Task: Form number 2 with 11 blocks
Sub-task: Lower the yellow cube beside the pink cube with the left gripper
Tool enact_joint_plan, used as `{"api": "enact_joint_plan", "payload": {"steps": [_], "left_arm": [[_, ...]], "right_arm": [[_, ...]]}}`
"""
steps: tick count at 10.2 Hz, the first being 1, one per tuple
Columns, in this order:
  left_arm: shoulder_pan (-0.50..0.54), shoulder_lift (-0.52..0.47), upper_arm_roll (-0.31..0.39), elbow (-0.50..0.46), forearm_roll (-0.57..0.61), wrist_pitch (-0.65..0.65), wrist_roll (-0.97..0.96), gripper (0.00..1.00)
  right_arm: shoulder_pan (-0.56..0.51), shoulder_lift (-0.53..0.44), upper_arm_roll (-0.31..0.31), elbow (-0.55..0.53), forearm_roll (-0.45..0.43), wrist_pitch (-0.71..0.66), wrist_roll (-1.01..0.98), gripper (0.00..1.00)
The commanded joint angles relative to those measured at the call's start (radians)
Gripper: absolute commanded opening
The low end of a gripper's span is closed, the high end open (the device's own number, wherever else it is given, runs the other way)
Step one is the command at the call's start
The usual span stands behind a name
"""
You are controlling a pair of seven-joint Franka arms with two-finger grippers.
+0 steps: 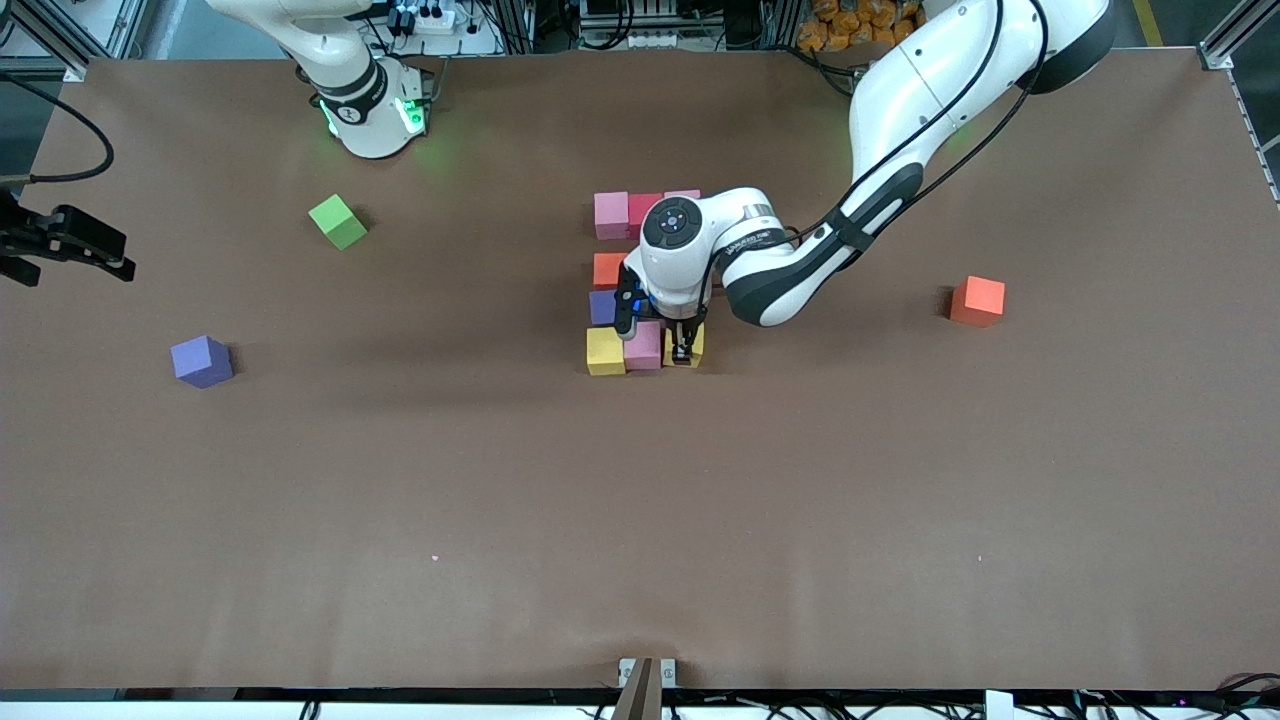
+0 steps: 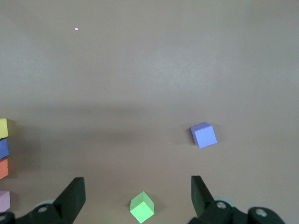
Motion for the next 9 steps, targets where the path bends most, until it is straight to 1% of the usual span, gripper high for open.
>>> {"api": "enact_joint_plan", "payload": {"steps": [1,9], "left_arm": [[-0.032,0.023,0.029,0.018,-0.026,0.001,0.024,0.41],[-0.032,0.037,0.031,0.036,-0.023,0.001,0.029,0.42]], "right_arm": [[0.006,-0.004,-0.001,-0.002,-0.015,0.002,0.003,1.00],[0.007,-0.004,-0.001,-0.002,-0.015,0.000,0.003,1.00]]}}
